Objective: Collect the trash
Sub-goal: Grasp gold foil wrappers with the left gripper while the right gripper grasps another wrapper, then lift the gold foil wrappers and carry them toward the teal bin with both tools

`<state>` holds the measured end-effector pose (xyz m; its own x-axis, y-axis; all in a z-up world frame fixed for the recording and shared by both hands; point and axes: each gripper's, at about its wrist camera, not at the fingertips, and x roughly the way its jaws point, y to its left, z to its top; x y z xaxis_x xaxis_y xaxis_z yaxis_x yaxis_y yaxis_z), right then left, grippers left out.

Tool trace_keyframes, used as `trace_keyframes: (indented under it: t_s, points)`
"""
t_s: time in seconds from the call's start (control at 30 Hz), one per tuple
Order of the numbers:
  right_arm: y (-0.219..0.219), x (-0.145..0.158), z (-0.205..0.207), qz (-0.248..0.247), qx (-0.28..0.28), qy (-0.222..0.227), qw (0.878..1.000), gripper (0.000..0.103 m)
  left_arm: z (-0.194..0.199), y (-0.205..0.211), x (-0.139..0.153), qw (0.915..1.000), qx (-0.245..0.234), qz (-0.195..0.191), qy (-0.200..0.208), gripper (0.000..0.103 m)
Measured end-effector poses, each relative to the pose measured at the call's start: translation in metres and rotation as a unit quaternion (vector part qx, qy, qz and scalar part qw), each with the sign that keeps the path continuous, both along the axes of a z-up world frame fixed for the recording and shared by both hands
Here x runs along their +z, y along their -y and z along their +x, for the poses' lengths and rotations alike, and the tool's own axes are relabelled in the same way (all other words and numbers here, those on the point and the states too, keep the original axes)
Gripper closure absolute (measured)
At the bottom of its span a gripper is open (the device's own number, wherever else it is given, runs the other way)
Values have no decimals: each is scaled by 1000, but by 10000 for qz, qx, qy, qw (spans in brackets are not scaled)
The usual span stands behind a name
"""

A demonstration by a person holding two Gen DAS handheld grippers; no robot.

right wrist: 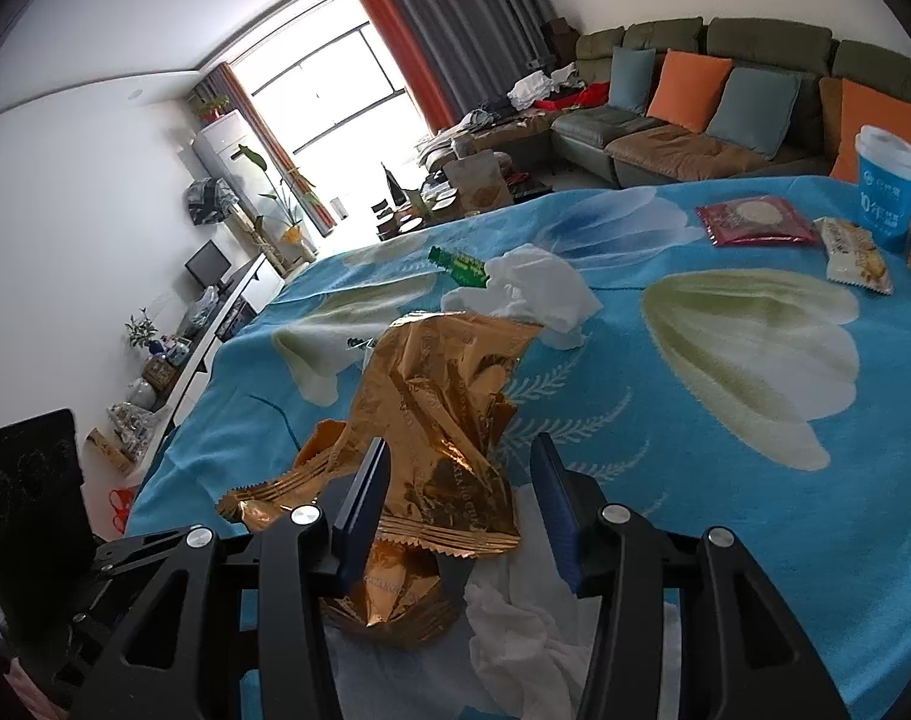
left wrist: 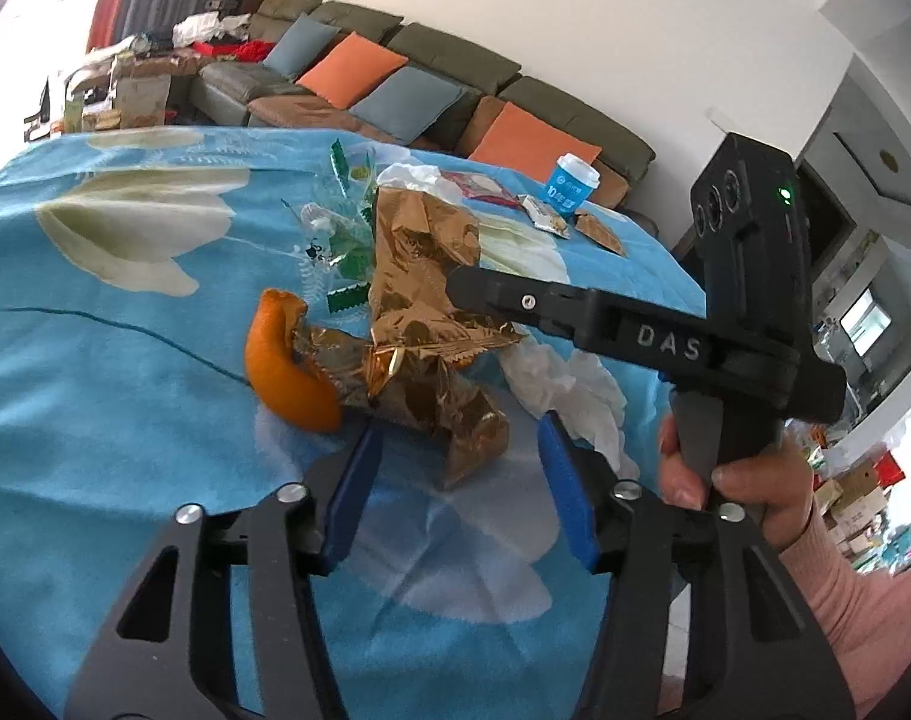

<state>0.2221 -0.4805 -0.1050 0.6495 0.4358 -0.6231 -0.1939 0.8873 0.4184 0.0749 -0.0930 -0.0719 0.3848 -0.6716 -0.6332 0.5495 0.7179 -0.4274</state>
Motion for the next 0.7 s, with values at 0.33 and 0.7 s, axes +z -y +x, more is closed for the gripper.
trace_keyframes:
  t_s: [0.33,0.7]
  points:
    - [1,-3,-5,96,125,-40,9999,88,11,-6,-9,9994,-2,-214,-258,90]
    - [7,11,-22,16,15,242,9997,90,-6,-25,6,9996,30,-237,125,91]
